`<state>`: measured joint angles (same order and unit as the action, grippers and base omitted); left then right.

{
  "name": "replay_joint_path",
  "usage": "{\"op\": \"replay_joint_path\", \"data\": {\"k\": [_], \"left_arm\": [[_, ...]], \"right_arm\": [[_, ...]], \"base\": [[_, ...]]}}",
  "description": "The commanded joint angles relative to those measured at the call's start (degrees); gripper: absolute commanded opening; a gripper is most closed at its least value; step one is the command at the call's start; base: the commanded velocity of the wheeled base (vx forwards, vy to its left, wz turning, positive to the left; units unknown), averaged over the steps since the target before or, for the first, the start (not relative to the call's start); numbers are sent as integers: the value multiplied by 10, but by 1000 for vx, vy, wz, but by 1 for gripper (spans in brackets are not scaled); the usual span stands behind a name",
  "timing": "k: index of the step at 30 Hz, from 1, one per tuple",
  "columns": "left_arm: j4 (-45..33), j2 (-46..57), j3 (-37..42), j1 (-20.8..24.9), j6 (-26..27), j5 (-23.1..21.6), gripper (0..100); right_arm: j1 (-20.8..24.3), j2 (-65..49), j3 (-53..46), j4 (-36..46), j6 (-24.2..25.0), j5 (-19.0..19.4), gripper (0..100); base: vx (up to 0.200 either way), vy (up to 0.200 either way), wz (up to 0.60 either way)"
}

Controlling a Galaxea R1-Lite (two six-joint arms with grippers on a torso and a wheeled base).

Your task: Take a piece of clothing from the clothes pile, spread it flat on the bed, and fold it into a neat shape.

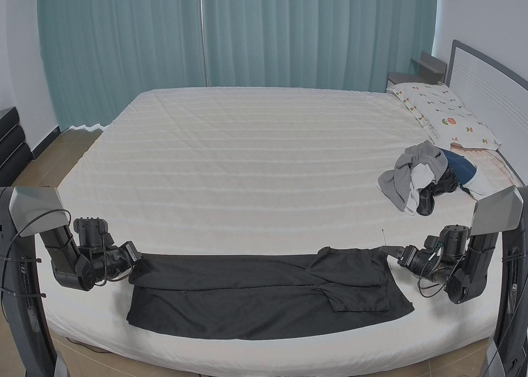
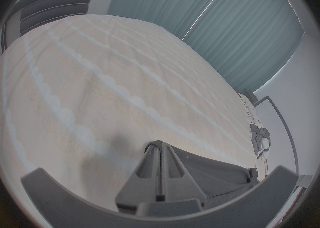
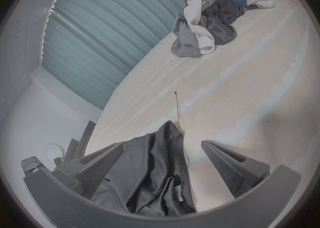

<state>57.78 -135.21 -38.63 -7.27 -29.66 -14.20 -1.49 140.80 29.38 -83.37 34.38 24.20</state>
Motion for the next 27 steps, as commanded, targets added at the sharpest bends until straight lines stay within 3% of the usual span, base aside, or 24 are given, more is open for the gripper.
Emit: {"op": "replay_joint_path", "data": {"k": [1, 6, 15, 27], "left_arm": [[1, -11, -13, -5, -3, 7, 0], [13, -14, -12, -5, -8, 7, 0], [52, -31, -9, -5, -14, 8, 0], [52, -35, -10, -5, -14, 8, 0]], "right_arm": [[-1, 13, 8, -1, 3, 1, 100], [6, 13, 13, 1, 31, 3, 100], [8, 17, 23, 3, 31, 5, 100], [10, 29, 107, 89, 31, 1, 100]], "base": [[0, 0, 0], [0, 0, 0], [0, 0, 0], [0, 0, 0]]}}
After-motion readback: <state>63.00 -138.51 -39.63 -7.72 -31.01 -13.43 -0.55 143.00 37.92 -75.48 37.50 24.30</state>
